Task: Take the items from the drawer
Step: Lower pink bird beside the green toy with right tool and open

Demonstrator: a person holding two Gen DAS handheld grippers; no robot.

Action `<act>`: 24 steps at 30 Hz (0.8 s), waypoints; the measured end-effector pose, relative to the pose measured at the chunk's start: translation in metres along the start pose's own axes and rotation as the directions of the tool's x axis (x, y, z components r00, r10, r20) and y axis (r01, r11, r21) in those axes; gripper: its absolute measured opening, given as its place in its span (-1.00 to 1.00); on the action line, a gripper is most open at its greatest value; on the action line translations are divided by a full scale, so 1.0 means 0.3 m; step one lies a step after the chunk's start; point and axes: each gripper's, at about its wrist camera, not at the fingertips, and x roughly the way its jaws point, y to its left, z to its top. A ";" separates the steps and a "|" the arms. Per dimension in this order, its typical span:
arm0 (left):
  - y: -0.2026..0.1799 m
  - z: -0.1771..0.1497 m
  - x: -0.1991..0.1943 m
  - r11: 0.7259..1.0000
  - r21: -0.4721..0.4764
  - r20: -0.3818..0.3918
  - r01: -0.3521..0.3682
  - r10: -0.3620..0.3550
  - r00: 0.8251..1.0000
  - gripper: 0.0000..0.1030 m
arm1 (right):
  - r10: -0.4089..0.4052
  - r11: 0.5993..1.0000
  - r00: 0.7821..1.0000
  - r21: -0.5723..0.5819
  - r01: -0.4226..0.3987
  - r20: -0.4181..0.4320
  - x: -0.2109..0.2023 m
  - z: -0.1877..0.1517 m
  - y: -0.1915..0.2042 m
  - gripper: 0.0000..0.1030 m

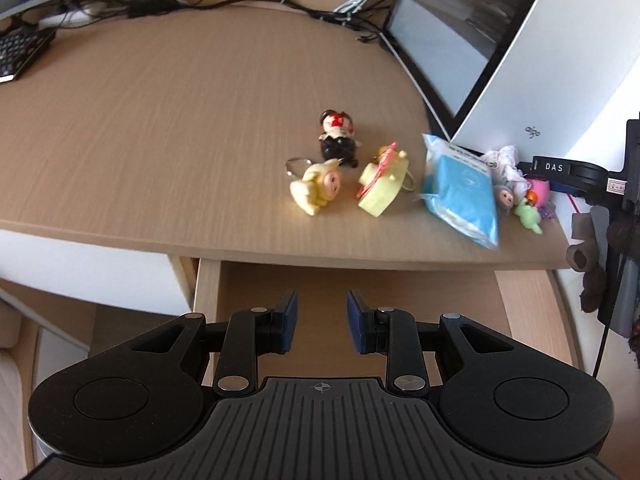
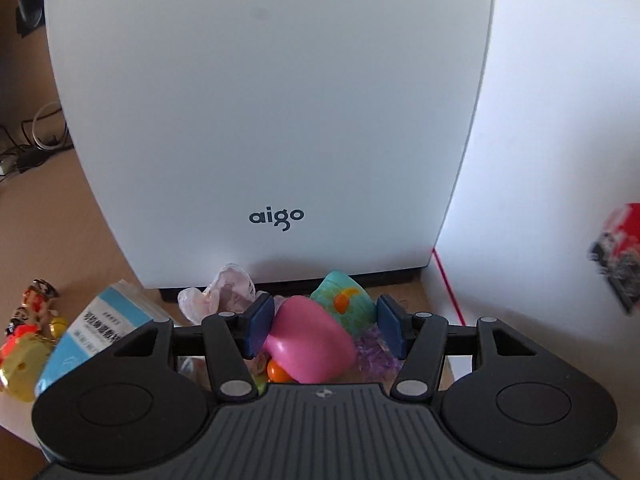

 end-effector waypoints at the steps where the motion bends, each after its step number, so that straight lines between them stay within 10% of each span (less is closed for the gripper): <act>1: 0.001 0.001 0.005 1.000 -0.004 -0.007 0.000 0.000 1.000 -0.42 | -0.001 1.000 1.000 -0.003 0.001 -0.003 0.009 0.001 0.004 0.10; 24: -0.092 -0.016 0.029 0.997 0.049 -0.040 0.063 -0.061 0.997 -0.42 | 0.056 0.997 0.998 -0.042 -0.058 -0.042 -0.157 -0.107 0.085 0.47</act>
